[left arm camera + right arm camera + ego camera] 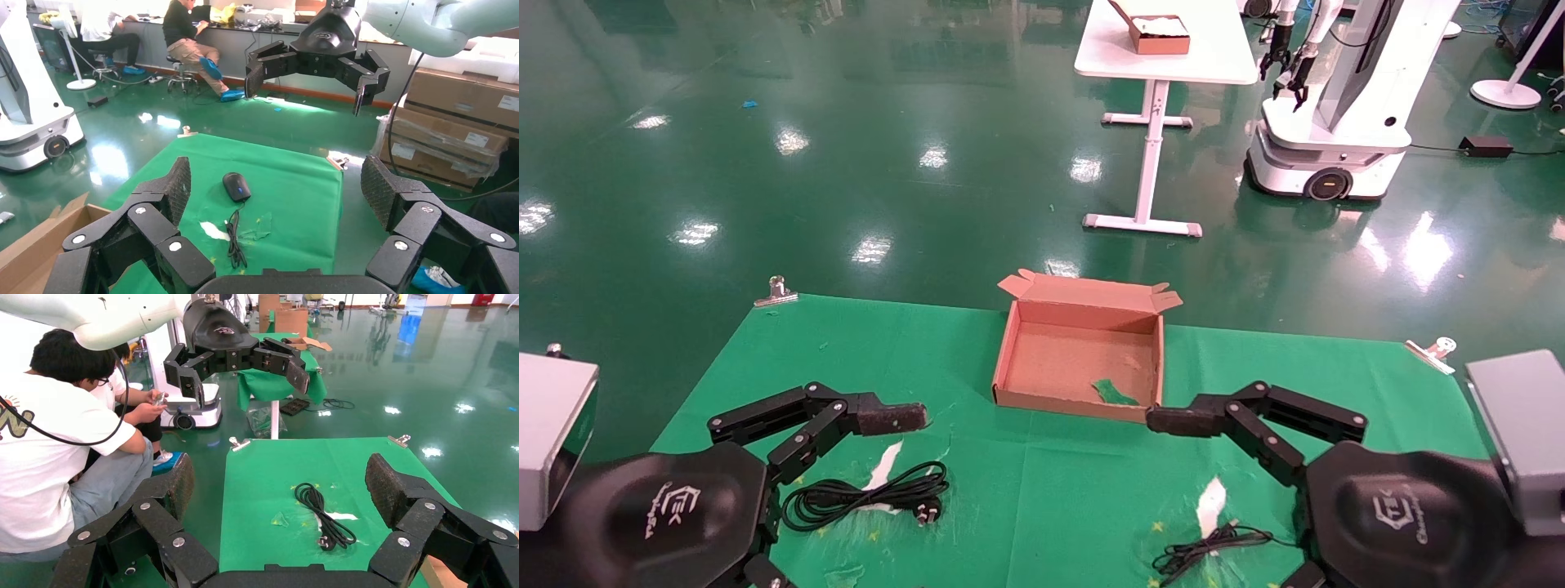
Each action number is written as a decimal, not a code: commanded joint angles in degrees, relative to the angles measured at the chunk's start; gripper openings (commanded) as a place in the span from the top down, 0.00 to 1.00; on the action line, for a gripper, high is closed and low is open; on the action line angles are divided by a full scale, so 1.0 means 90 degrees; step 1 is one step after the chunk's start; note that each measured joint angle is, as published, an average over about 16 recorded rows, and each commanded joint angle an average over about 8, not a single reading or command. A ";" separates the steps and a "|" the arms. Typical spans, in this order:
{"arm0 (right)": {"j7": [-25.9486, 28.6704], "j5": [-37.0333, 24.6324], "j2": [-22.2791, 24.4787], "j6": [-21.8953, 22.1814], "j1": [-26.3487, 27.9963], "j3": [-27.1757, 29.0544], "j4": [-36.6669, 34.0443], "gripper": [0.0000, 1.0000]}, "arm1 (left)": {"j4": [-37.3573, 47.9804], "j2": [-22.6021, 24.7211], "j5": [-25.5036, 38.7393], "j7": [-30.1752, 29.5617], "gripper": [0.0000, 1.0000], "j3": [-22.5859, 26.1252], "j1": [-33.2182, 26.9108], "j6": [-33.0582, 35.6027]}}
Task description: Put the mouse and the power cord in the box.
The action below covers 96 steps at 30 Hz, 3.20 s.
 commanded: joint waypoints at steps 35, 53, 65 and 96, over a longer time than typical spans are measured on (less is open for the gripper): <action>0.0579 -0.1391 0.0356 0.0119 0.0003 -0.0607 0.0110 0.00 | -0.0376 -0.0063 0.2698 -0.0243 0.00 0.0992 -0.0559 -0.0132; 0.1552 -0.2965 0.0350 0.0342 0.0449 -0.1210 0.0212 0.00 | -0.0294 0.0690 0.5716 -0.1022 0.00 0.2108 -0.1525 -0.0631; 0.1638 -0.2990 0.0363 0.0391 0.0499 -0.1194 0.0328 0.00 | 0.0477 0.1923 0.7937 -0.2195 0.00 0.2841 -0.2017 -0.1224; 0.1692 -0.3099 0.0527 0.0421 0.0262 -0.1263 0.0369 0.00 | 0.2295 0.3306 0.9980 -0.2482 0.00 0.3559 -0.2594 -0.2183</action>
